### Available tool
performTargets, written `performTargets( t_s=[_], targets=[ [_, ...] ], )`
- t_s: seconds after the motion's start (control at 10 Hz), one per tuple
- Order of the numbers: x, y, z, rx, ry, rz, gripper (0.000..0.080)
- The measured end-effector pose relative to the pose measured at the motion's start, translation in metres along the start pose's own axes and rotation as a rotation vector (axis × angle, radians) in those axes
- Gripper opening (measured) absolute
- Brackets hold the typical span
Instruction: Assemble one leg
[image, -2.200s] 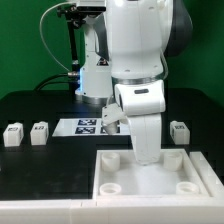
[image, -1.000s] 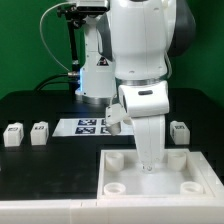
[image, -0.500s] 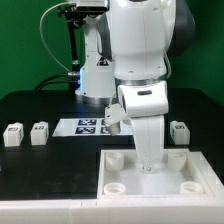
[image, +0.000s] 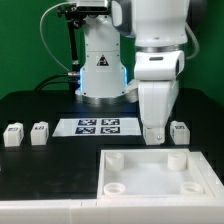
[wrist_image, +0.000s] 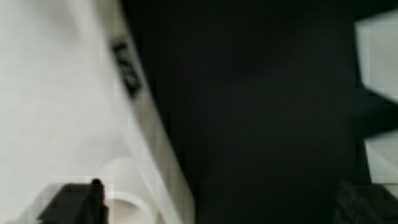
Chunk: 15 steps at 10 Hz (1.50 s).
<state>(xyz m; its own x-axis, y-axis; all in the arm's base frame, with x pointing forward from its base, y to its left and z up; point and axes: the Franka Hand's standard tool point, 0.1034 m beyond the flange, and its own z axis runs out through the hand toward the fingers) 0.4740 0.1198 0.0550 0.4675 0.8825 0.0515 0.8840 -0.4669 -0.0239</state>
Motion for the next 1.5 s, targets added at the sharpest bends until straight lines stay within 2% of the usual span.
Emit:
performTargets(
  t_s=[0.1, 0.2, 0.3, 0.6, 0.7, 0.9, 1.1, 1.2, 1.4, 1.5],
  targets=[
    [0.014, -0.014, 0.0, -0.002, 0.002, 0.127, 0.0649],
    [0.019, -0.015, -0.002, 0.005, 0.008, 0.172, 0.0649],
    [0.015, -0.008, 0.001, -0.007, 0.038, 0.239, 0.0649],
    [0.018, -0.015, 0.002, 0.015, 0.033, 0.529, 0.0649],
    [0.022, -0.029, 0.003, 0.037, -0.004, 0.711, 0.0649],
    [0.034, -0.048, -0.001, 0.041, -0.019, 0.941, 0.0649],
    [0.035, -0.054, 0.003, 0.034, 0.021, 1.083, 0.0649],
    [0.034, -0.055, 0.003, 0.038, 0.005, 1.052, 0.0649],
    [0.032, -0.055, 0.003, 0.059, -0.059, 1.041, 0.0649],
    [0.025, -0.061, 0.006, 0.097, -0.163, 1.03, 0.0649]
  ],
)
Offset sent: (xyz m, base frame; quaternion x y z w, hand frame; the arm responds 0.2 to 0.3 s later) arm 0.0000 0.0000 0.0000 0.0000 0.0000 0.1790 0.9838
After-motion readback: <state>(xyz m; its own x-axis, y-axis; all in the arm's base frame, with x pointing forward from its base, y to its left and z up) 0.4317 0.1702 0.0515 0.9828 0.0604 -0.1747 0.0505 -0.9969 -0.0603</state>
